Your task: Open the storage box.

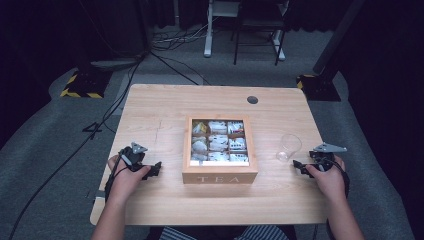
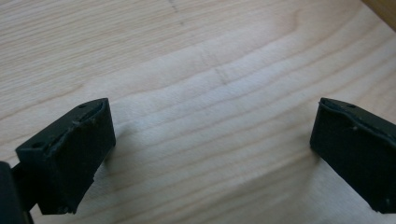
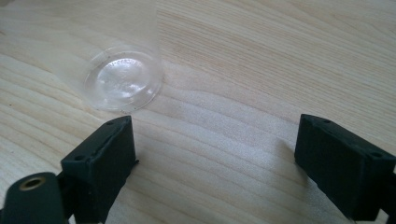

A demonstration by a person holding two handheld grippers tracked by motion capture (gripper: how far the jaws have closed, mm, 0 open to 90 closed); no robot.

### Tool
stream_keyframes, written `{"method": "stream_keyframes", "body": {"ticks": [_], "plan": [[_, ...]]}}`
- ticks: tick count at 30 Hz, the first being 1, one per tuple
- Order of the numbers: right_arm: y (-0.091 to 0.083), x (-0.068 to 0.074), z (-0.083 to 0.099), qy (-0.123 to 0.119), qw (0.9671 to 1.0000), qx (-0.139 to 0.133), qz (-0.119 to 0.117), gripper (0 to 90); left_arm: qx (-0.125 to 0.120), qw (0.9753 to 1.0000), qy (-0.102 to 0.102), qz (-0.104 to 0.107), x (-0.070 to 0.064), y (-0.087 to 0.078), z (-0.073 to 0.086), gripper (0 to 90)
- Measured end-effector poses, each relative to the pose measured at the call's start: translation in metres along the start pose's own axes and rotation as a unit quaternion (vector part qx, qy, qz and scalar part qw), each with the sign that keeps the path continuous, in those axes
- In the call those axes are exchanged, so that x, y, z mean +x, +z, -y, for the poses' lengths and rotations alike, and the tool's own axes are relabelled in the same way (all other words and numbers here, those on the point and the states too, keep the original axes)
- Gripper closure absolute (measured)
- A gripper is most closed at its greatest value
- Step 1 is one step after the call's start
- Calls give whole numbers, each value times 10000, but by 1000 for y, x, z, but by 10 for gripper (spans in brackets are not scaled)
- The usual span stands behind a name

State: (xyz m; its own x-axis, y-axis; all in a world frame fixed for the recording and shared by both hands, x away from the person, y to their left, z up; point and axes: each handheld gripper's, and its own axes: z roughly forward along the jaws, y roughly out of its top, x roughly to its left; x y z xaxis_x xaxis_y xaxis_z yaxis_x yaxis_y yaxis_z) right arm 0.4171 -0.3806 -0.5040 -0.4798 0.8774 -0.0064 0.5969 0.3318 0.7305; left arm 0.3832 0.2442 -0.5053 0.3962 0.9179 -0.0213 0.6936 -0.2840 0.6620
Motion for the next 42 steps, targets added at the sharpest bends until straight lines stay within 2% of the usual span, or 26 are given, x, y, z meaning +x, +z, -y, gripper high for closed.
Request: {"method": "stream_keyframes", "body": {"ticks": [4, 6, 7, 8, 9, 10, 12, 14, 16, 18, 26, 35, 38, 42], "plan": [[0, 1, 0, 51, 10000, -4, 63, 129, 93, 9999, 54, 20, -2, -1, -2, 20], [0, 1, 0, 78, 9999, -12, 89, 129, 154, 9998, 92, 35, -3, -4, -5, 160], [0, 1, 0, 77, 9999, -14, 87, 131, 130, 9998, 133, 80, -4, -6, -6, 160], [0, 1, 0, 85, 9999, -15, 83, 132, 171, 9997, 191, 52, -5, -7, -6, 217], [0, 1, 0, 90, 9999, -20, 72, 134, 217, 9995, 244, -9, -6, -9, -7, 179], [0, 1, 0, 94, 9999, -22, 77, 134, 234, 9992, 329, -60, -6, -12, -8, 182], [0, 1, 0, 100, 9999, -21, 82, 134, 150, 9994, 308, -37, -6, -14, -9, 235], [0, 1, 0, 112, 9999, -22, 88, 134, 9, 9996, 279, -8, -8, -22, -14, 230], [0, 1, 0, 113, 9999, -23, 87, 134, -27, 9995, 316, -17, -8, -24, -16, 233], [0, 1, 0, 114, 9999, -23, 87, 134, -163, 9994, 295, 57, -12, -30, -21, 236], [0, 1, 0, 115, 9999, -23, 87, 135, -281, 9989, 334, 161, -24, -42, -29, 234], [0, 1, 0, 113, 9999, -24, 87, 134, -612, 9965, 452, 360, -42, -59, -40, 243], [0, 1, 0, 114, 9999, -24, 86, 135, -673, 9959, 453, 395, -46, -63, -42, 251], [0, 2, 0, 120, 9999, -24, 96, 134, -666, 9948, 526, 558, -54, -69, -46, 250]]}}
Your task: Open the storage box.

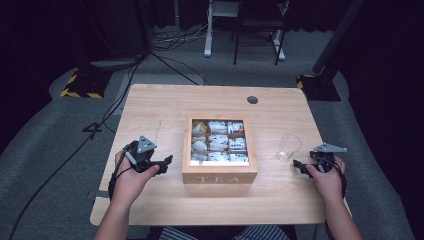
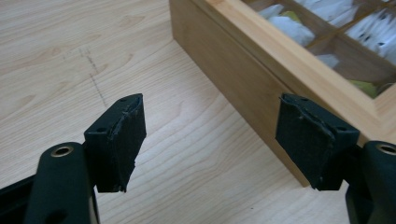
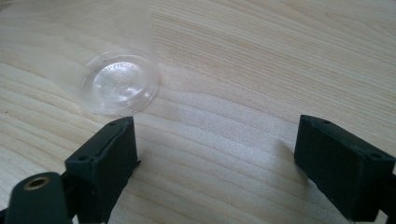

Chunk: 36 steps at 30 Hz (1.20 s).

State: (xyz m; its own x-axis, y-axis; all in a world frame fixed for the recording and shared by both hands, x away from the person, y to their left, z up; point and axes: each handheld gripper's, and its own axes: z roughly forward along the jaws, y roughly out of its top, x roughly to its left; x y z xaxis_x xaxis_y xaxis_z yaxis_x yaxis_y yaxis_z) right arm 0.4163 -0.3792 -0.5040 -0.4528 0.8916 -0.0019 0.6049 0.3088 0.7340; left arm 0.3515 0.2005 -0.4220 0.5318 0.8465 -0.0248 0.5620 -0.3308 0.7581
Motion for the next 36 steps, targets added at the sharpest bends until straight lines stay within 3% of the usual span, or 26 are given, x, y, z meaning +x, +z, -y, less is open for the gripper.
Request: {"method": "stream_keyframes", "body": {"ticks": [7, 13, 19, 22, 28, 36], "plan": [[0, 0, 0, 0, 10000, 1, 5, 135, -106, 9999, 45, 119, -13, -1, -5, 252], [0, 0, 0, 1, 10000, 0, 2, 134, -182, 9989, 119, 423, -29, -3, -10, 253], [0, 0, 0, -7, 10000, -2, 6, 135, -90, 9974, 245, 672, -44, -2, -13, 250], [0, 1, 0, -9, 10000, 1, -6, 135, -4, 9964, 435, 730, -52, 1, -13, 239], [0, 1, 0, -14, 10000, 5, -12, 135, 66, 9951, 503, 852, -58, 8, -11, 219], [0, 1, -1, -24, 10000, 8, -23, 134, 177, 9947, 437, 914, -61, 17, -5, 196]]}}
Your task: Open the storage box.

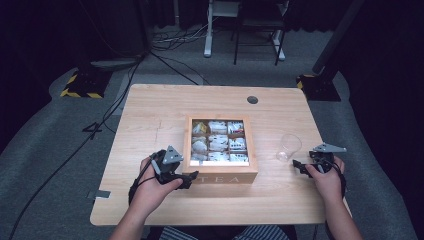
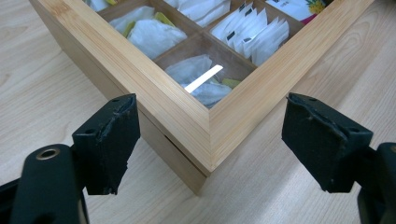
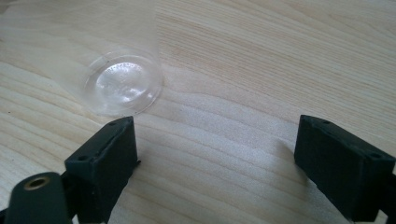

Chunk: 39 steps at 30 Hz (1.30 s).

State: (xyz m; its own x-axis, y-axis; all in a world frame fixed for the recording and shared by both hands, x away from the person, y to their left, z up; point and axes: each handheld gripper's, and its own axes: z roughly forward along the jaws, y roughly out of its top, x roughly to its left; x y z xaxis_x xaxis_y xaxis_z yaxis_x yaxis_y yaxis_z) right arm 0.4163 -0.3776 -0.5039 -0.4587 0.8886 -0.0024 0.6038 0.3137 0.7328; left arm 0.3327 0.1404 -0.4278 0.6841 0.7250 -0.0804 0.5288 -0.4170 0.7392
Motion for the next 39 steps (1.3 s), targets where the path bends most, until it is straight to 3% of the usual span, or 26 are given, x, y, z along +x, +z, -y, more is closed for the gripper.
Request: {"method": "stream_keyframes", "body": {"ticks": [22, 39], "plan": [[0, 1, 0, -1, 10000, -3, -15, 135, 479, 9985, 190, -195, -2, 12, 5, 281], [1, 1, -1, 0, 10000, -10, -16, 135, 521, 9981, 205, -269, -3, 11, 4, 300]]}}
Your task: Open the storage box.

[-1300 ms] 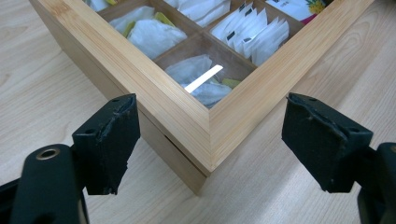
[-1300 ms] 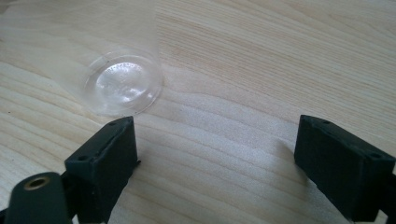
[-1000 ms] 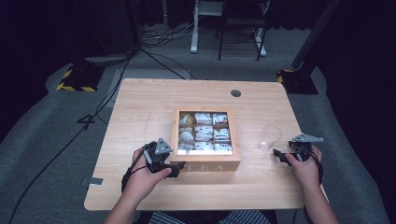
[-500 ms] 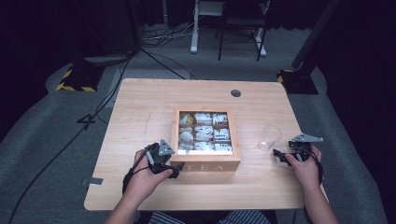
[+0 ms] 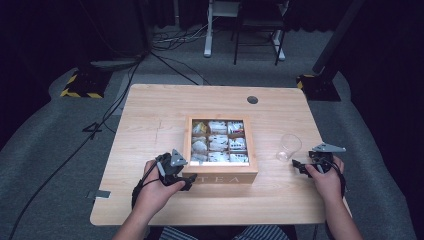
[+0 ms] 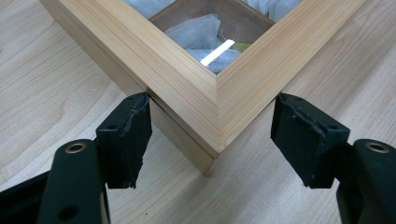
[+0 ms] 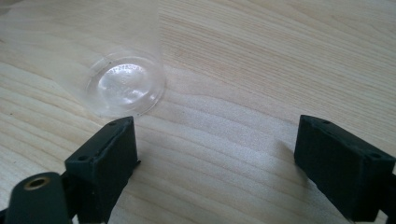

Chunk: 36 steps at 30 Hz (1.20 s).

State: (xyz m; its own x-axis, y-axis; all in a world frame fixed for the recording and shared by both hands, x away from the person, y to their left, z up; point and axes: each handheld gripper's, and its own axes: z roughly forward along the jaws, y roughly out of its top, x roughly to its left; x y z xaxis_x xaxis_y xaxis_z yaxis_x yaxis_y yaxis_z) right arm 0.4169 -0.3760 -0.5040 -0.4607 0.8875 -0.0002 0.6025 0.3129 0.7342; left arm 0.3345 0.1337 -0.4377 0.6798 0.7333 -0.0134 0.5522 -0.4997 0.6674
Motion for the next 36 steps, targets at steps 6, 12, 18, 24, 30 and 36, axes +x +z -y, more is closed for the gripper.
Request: {"method": "stream_keyframes", "body": {"ticks": [6, 12, 18, 24, 30, 36], "plan": [[0, 0, 0, 0, 10000, 1, 0, 135, -5, 10000, 5, 21, 0, 0, -1, 302], [0, 0, 0, -1, 10000, 0, 0, 135, -27, 9999, -59, 80, 1, -2, -2, 314], [0, 0, 0, 0, 10000, 0, 0, 135, -50, 10000, -62, 56, 1, -6, -5, 336], [0, 0, 0, -1, 10000, 0, 1, 135, -114, 9999, -95, 54, 1, -10, -7, 356], [0, 0, 0, -10, 10000, -5, -1, 138, -330, 9993, -187, 48, 3, -18, -10, 374], [0, 1, 0, 14, 10000, -12, 26, 144, -682, 9972, -321, 27, 6, -26, -14, 407]]}}
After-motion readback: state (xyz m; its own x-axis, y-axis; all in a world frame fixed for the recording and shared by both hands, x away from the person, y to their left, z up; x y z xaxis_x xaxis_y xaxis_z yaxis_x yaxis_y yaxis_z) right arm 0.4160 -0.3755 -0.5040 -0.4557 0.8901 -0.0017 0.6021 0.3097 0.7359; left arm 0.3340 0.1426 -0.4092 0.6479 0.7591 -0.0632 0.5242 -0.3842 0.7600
